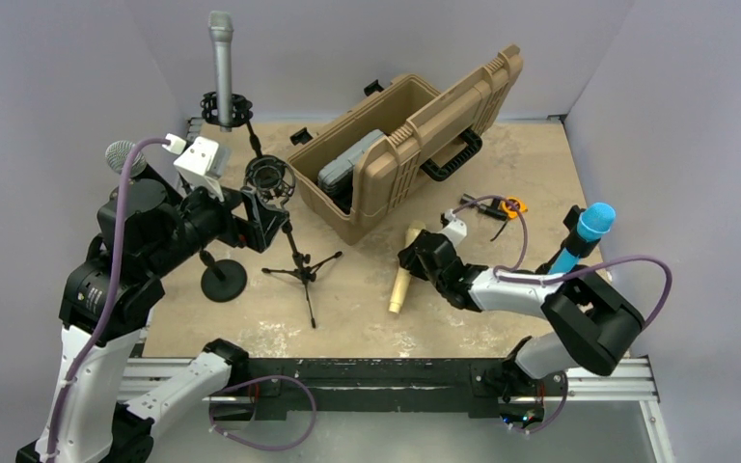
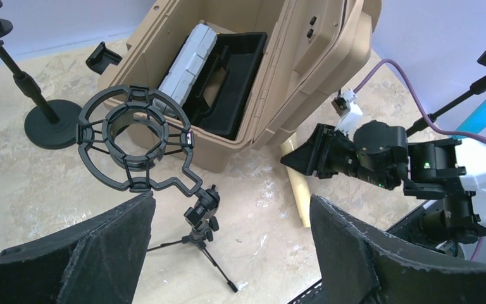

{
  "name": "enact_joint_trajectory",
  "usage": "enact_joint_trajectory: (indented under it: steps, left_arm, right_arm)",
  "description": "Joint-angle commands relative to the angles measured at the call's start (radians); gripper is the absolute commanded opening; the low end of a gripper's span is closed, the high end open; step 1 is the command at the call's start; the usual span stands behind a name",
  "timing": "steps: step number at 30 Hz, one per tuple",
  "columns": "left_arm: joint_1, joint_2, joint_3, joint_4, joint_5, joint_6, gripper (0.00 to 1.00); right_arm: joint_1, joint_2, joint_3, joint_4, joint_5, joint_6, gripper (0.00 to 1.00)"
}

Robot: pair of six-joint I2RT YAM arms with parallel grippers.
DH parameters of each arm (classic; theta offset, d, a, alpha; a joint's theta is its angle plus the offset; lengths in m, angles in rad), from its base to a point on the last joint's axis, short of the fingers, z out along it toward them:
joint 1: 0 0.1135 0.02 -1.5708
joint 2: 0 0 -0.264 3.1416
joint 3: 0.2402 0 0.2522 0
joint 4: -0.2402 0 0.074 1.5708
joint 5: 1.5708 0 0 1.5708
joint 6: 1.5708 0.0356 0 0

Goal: Remove the microphone from the stand

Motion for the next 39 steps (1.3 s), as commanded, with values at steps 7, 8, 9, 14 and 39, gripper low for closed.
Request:
enact_joint_trajectory:
  steps: [7,8,9,14,39]
  left_arm:
    - [0.002,-0.018,0.023,0.037,-0.009,0.010,0.88]
    - [0.001,-0.021,0.021,0.034,-0.010,0.009,0.88]
    - [0.002,-0.025,0.016,0.034,-0.010,0.008,0.88]
    - [0.001,-0.031,0.007,0.028,-0.016,0.006,0.88]
    - [0.002,-0.038,-0.023,-0.030,-0.110,0.012,0.87]
  right_arm:
    - [-0.105,0.091,0.099,0.184,-0.026,-0.002,0.29]
    - [-0.105,0.106,0.113,0.190,-0.027,0.009,0.31]
    - [-0.106,0.122,0.129,0.193,-0.026,0.018,0.35]
    - [-0.106,0.166,0.210,0.183,-0.027,-0.034,0.75]
    - [-0.081,-0.252,-0.067,0.337,-0.609,-0.485,0.84]
